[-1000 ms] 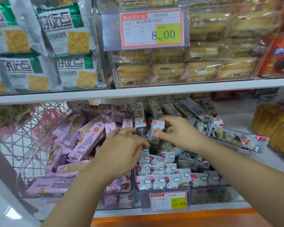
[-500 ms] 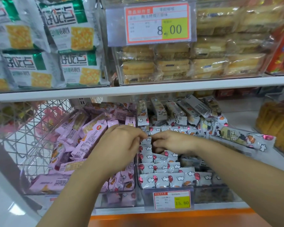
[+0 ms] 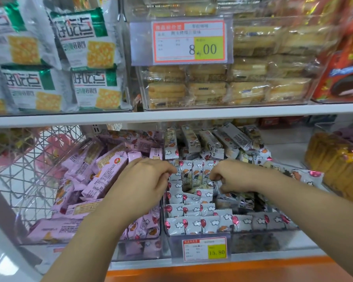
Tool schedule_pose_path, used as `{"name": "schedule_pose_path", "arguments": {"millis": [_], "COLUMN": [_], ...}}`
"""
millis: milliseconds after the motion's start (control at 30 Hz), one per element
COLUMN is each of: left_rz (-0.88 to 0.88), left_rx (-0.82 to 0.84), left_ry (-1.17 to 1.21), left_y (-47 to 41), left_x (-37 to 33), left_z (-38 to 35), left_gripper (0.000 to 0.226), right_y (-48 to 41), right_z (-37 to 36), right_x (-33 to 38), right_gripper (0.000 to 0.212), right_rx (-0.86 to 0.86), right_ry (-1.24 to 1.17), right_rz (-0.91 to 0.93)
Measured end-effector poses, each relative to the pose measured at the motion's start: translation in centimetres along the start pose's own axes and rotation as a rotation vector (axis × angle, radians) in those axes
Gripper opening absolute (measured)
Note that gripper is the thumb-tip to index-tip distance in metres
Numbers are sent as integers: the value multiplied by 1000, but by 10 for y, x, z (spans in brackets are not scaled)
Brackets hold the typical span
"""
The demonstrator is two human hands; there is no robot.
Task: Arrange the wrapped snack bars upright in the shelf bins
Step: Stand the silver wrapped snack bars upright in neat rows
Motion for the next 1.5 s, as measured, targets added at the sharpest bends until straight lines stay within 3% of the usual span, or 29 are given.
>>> {"name": "schedule_pose_path", "arguments": {"millis": [133, 333, 733, 867, 967, 1100, 1167, 1233, 1300, 1433, 1500], "left_rz": [0, 18, 64, 117, 151, 357, 425, 436, 410, 272, 192], "left_rx": [-2, -12, -60, -99, -26, 105, 60, -23, -65, -44, -22], "left_ry": [10, 50, 204, 394, 590, 1187, 1389, 1424, 1382, 1154, 1103], "left_y": [1, 2, 9, 17, 24, 33, 34, 36, 39, 45, 43], "left_x": [0, -2, -29, -39, -52, -68, -70, -67, -63, -58, -59], "left_z": [1, 4, 7, 6, 2, -7, -9, -9, -10, -4, -1], "left_gripper": [32, 31, 26, 23, 25, 44, 61, 66, 63, 42, 37], "right_y": [-7, -3, 94, 124, 145, 165, 165, 161, 157, 152, 141], "right_z": [-9, -5, 45, 55, 57, 51, 38, 23, 14, 25, 32], "right_x": [-1, 3, 15, 14, 22, 45, 57, 65, 68, 52, 48], "right_gripper": [28, 29, 31, 25, 21, 18, 16, 14, 15, 35, 47], "right_rx": [-6, -36, -574, -870, -1081, -1235, -1215, -1113, -968, -802, -702], "right_ry": [100, 172, 88, -59, -129, -211, -205, -208, -302, -794, -893], "right_rz": [-42, -35, 26, 93, 205, 339, 406, 465, 485, 293, 231]}}
Point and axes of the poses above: each hand's wrist, its own y-axis away from the middle knuckle, its own z-axis out of the back of the hand, x = y × z, the point moved 4 cm from there along -y, towards the middle knuckle, and after that the axes turned 4 degrees about y, right-handed, at the moved point
